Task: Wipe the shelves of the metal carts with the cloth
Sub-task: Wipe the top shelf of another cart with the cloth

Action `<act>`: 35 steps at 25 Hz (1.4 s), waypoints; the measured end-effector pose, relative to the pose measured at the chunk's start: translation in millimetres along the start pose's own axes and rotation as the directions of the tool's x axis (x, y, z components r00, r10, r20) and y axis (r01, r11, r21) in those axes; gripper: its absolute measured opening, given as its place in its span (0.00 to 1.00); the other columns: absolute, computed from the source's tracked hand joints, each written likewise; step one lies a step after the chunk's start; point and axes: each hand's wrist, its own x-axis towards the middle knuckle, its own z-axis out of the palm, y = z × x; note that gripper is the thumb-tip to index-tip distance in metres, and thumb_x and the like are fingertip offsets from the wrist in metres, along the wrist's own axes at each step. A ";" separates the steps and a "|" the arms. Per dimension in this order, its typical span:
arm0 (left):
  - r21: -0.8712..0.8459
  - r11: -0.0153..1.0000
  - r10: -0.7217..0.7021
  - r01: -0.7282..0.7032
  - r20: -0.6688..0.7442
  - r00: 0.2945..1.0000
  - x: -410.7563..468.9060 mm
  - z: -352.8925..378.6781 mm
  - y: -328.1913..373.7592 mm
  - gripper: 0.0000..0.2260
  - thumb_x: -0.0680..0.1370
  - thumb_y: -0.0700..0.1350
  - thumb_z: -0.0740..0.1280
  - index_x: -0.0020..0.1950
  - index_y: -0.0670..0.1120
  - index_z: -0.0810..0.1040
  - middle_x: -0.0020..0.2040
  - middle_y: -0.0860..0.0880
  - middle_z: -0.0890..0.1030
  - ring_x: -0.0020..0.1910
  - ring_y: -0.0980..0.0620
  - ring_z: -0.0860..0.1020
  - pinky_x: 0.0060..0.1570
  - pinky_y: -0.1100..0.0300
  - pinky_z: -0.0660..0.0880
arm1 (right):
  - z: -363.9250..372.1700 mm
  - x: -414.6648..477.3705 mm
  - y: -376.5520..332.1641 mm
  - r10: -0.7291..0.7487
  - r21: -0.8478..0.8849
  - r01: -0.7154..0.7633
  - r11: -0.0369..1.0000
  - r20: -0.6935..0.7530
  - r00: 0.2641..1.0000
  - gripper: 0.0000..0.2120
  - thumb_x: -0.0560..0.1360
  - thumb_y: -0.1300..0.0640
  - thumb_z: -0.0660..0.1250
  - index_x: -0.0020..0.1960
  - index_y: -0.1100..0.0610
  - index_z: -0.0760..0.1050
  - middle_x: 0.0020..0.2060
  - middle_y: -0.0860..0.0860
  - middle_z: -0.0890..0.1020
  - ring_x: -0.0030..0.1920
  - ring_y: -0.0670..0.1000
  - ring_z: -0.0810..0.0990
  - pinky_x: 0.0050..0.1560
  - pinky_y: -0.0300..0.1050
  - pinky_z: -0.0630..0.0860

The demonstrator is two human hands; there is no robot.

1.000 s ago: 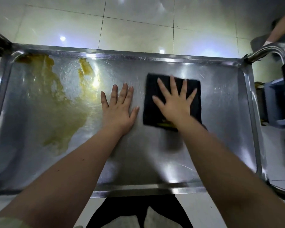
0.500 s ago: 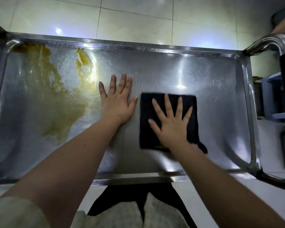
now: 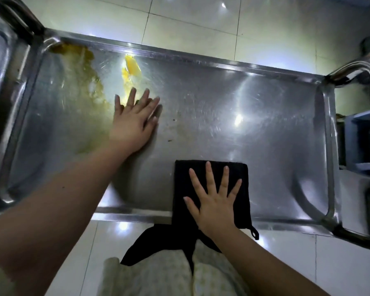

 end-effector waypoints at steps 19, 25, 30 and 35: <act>0.090 0.977 -0.196 0.192 0.037 0.980 -12.3 1.3 -48.7 0.26 0.80 0.66 0.45 0.78 0.66 0.45 0.80 0.57 0.44 0.79 0.46 0.41 0.70 0.31 0.39 | -80.5 307.4 -27.4 0.036 0.031 -0.036 0.999 -0.001 0.999 0.33 0.75 0.27 0.40 0.76 0.35 0.37 0.79 0.48 0.38 0.76 0.67 0.36 0.70 0.72 0.36; 0.123 0.973 -0.204 0.195 0.065 0.977 -10.9 1.5 -48.9 0.26 0.79 0.66 0.41 0.77 0.66 0.41 0.80 0.57 0.41 0.79 0.46 0.39 0.70 0.30 0.39 | -43.1 169.1 -32.6 -0.107 0.062 0.109 0.992 -0.035 0.994 0.33 0.76 0.30 0.42 0.78 0.38 0.42 0.80 0.51 0.46 0.76 0.68 0.40 0.71 0.73 0.42; 0.105 0.975 -0.203 0.198 0.049 0.978 -11.0 2.5 -47.7 0.26 0.80 0.65 0.44 0.78 0.65 0.42 0.80 0.56 0.42 0.79 0.46 0.40 0.70 0.31 0.38 | -9.1 28.1 -53.7 -0.219 0.034 0.219 0.975 0.019 0.975 0.33 0.76 0.31 0.51 0.78 0.41 0.51 0.79 0.53 0.53 0.76 0.70 0.47 0.69 0.76 0.49; 0.099 0.974 -0.208 0.203 0.042 0.977 -11.6 3.3 -46.6 0.26 0.81 0.64 0.44 0.78 0.64 0.43 0.80 0.55 0.43 0.79 0.46 0.40 0.70 0.31 0.39 | -33.0 142.9 -46.9 -0.059 0.059 0.063 0.996 -0.065 0.996 0.32 0.76 0.29 0.43 0.78 0.37 0.44 0.79 0.50 0.49 0.76 0.68 0.42 0.70 0.74 0.41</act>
